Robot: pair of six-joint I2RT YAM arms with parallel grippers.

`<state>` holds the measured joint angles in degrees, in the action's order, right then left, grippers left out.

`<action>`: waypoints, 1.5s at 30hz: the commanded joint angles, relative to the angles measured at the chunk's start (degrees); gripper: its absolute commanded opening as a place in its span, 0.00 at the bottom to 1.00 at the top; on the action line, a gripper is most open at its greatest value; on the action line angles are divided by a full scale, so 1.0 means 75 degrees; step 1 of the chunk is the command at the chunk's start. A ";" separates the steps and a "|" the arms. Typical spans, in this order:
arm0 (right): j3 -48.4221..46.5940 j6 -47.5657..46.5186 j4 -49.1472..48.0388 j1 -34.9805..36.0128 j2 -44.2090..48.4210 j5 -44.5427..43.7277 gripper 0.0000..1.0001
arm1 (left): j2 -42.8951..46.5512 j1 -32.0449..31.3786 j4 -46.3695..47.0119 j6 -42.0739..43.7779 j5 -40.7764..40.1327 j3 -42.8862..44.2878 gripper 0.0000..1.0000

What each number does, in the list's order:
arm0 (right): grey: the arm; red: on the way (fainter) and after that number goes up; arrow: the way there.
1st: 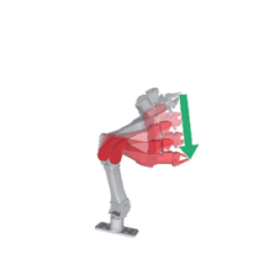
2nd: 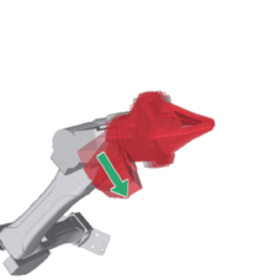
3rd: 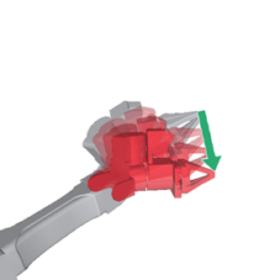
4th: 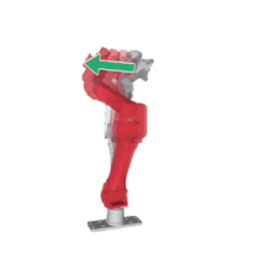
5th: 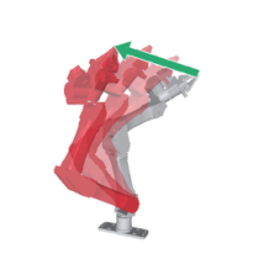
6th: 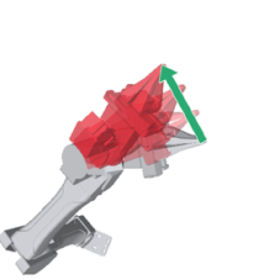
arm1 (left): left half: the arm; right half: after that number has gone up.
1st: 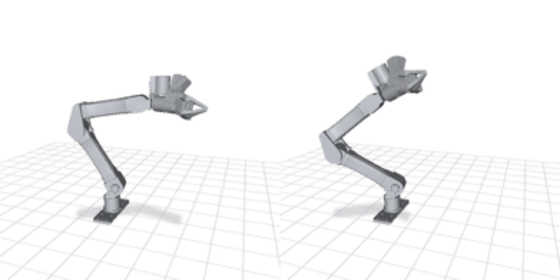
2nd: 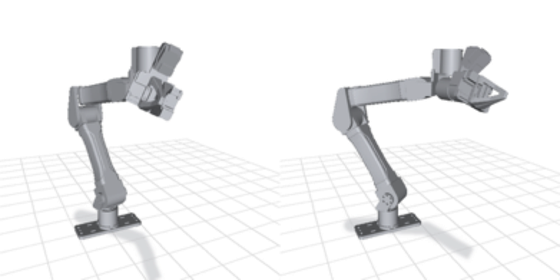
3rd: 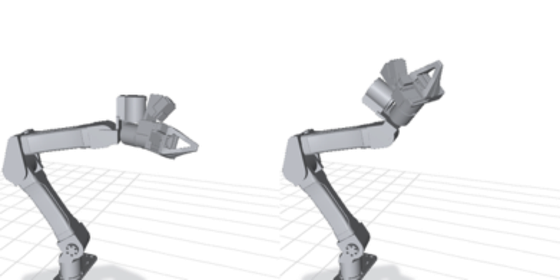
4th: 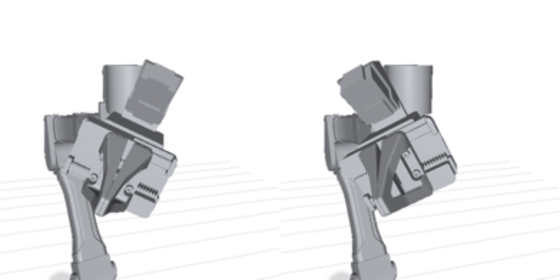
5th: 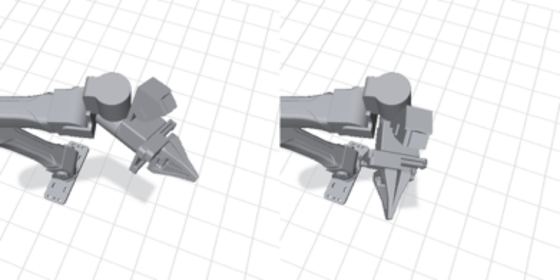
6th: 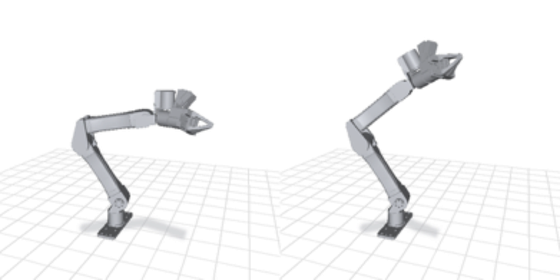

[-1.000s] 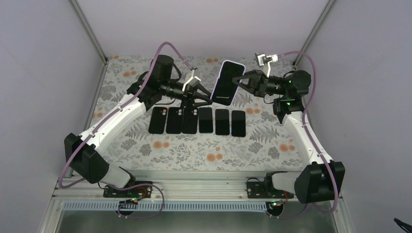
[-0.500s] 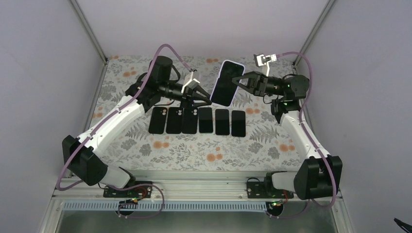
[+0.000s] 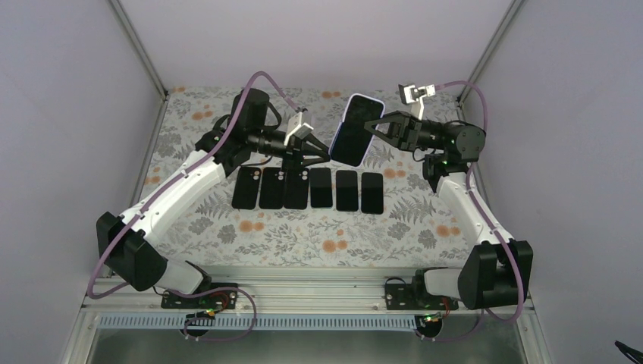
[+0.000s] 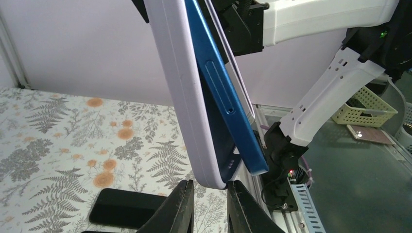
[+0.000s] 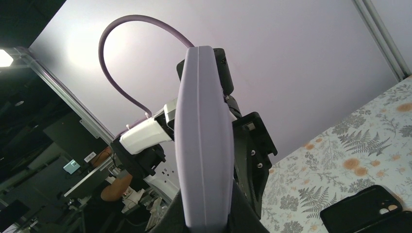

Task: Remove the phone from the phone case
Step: Remove the phone case from the phone.

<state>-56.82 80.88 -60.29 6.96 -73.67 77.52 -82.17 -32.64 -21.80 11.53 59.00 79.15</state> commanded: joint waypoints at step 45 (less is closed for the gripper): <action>-0.0862 -0.6181 0.6803 0.1804 0.0083 0.0733 0.03 | -0.0505 0.0353 0.0934 -0.1603 0.0992 0.1132 0.22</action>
<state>-64.14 35.29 -14.24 15.16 -72.31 74.89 -85.80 -28.88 -25.36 1.91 65.52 82.74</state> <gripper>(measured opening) 0.085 0.219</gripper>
